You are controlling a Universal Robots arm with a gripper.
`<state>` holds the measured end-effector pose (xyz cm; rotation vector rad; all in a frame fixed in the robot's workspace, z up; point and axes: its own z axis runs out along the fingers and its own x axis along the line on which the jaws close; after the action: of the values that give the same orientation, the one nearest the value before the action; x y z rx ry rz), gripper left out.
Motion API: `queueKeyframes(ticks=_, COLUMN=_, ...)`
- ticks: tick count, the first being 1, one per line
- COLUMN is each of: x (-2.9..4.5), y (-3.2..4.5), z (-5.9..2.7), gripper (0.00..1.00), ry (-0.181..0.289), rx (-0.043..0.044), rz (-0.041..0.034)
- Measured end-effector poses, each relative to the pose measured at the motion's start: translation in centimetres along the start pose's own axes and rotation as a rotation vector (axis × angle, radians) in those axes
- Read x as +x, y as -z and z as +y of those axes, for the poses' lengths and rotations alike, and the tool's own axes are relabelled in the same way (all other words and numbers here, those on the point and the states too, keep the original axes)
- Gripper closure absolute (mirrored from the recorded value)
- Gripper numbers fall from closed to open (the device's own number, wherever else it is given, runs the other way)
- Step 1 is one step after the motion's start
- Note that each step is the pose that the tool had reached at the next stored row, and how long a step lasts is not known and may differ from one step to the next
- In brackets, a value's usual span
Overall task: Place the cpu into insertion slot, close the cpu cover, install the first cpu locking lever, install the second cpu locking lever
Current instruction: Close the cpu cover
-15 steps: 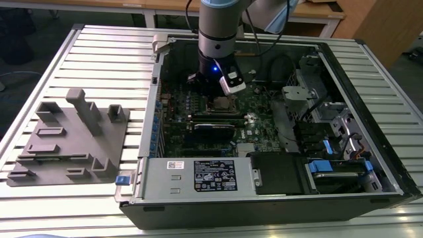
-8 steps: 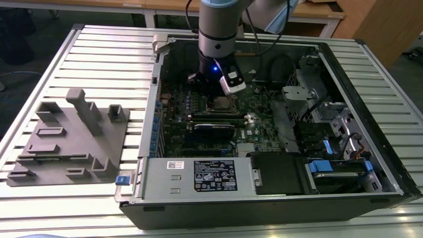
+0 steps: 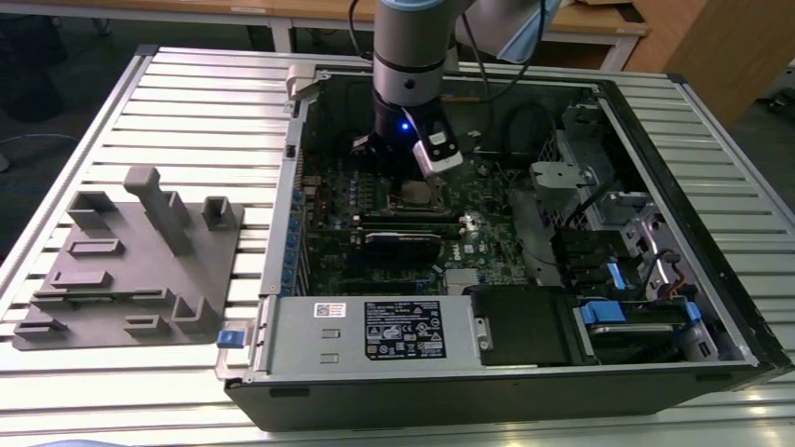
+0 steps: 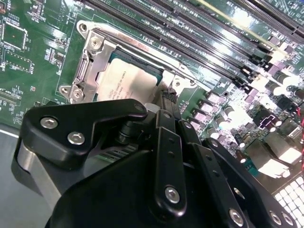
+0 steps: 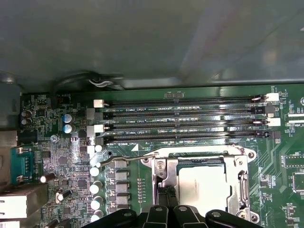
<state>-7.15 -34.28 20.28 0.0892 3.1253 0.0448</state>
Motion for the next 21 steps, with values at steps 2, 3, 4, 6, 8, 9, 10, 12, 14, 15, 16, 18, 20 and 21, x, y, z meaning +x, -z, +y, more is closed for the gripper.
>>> queueKeyframes(ticks=2, x=0.0, y=0.2, z=0.01, gripper=0.89, ry=0.0, rx=0.0001, rz=0.0)
queueKeyframes(ticks=3, x=-0.01, y=0.34, z=0.01, gripper=0.89, ry=0.0, rx=0.0, rz=-0.0001)
queueKeyframes(ticks=4, x=-0.01, y=0.51, z=0.02, gripper=0.89, ry=0.0, rx=-0.0001, rz=-0.0001)
queueKeyframes(ticks=6, x=-0.01, y=0.92, z=0.03, gripper=0.89, ry=0.0, rx=0.0, rz=-0.0001)
queueKeyframes(ticks=8, x=-0.02, y=1.35, z=0.04, gripper=0.89, ry=0.0, rx=-0.0001, rz=-0.0002)
queueKeyframes(ticks=9, x=-0.02, y=1.56, z=0.05, gripper=0.89, ry=0.0, rx=0.0, rz=-0.0001)
queueKeyframes(ticks=10, x=-0.02, y=1.72, z=0.05, gripper=0.89, ry=0.0, rx=0.0, rz=0.0)
queueKeyframes(ticks=12, x=-0.03, y=1.79, z=0.06, gripper=0.89, ry=0.0, rx=-0.0009, rz=-0.0002)
queueKeyframes(ticks=14, x=-0.03, y=1.79, z=0.06, gripper=0.89, ry=0.0, rx=-0.0011, rz=-0.0002)
queueKeyframes(ticks=15, x=-0.02, y=1.79, z=0.06, gripper=0.89, ry=0.0, rx=-0.0011, rz=-0.0001)
queueKeyframes(ticks=16, x=0.02, y=1.8, z=0.05, gripper=0.89, ry=0.0, rx=-0.001, rz=-0.0017)
queueKeyframes(ticks=18, x=0.09, y=1.79, z=0.05, gripper=0.89, ry=0.0, rx=-0.0016, rz=-0.0118)
queueKeyframes(ticks=20, x=0.08, y=1.77, z=0.05, gripper=0.89, ry=0.0, rx=-0.0021, rz=-0.0172)
queueKeyframes(ticks=21, x=0.06, y=1.77, z=0.05, gripper=0.89, ry=0.001, rx=-0.0021, rz=-0.0172)
